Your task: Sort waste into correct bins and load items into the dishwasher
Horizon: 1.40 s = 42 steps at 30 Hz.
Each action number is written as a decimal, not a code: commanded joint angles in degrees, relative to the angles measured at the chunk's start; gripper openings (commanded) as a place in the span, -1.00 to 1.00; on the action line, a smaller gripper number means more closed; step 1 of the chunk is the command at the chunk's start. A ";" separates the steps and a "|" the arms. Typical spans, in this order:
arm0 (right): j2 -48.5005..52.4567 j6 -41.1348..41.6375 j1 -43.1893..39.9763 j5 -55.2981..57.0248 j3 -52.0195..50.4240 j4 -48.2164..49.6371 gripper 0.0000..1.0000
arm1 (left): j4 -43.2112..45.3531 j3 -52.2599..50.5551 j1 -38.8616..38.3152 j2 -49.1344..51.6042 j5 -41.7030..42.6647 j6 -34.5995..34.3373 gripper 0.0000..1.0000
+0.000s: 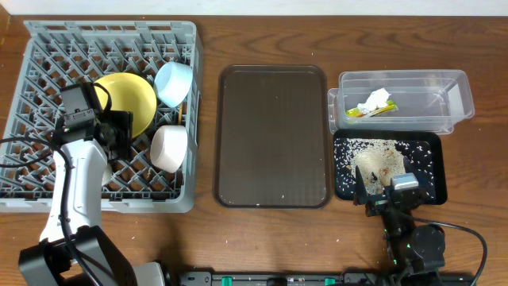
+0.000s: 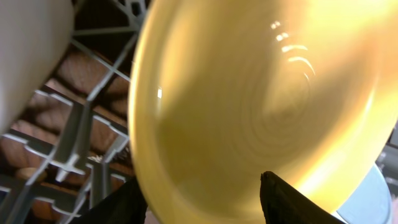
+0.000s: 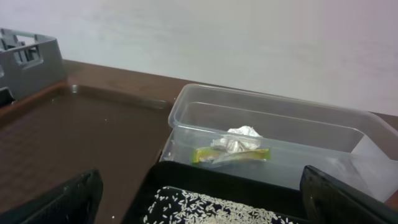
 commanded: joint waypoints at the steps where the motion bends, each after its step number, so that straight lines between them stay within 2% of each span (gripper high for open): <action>1: -0.26 0.66 -0.57 -0.17 -0.20 -0.07 0.99 | -0.61 0.50 0.24 0.44 -2.73 -0.66 0.17; 11: -0.26 0.66 -0.57 -0.17 -0.20 -0.07 0.99 | -0.33 -0.59 0.24 4.90 -2.54 -0.63 0.14; 15: -0.26 0.66 -0.57 -0.17 -0.20 -0.07 0.98 | 2.29 -0.57 0.24 5.01 -0.09 2.25 -0.54; 18: -0.26 0.66 -0.57 -0.17 -0.20 -0.07 0.99 | 3.08 -0.57 0.24 3.54 0.17 4.90 -0.84; 21: -0.26 0.66 -0.57 -0.17 -0.17 -0.07 0.99 | 3.13 -0.48 0.24 1.14 -1.73 8.44 -0.85; 34: -0.26 0.66 -0.57 -0.17 -0.20 -0.07 0.98 | 3.30 -0.35 0.24 -12.15 -14.82 31.80 -0.85; 42: -0.26 0.66 -0.57 -0.17 -0.20 -0.07 0.99 | 3.34 -0.35 0.24 -14.05 -21.49 38.49 -0.85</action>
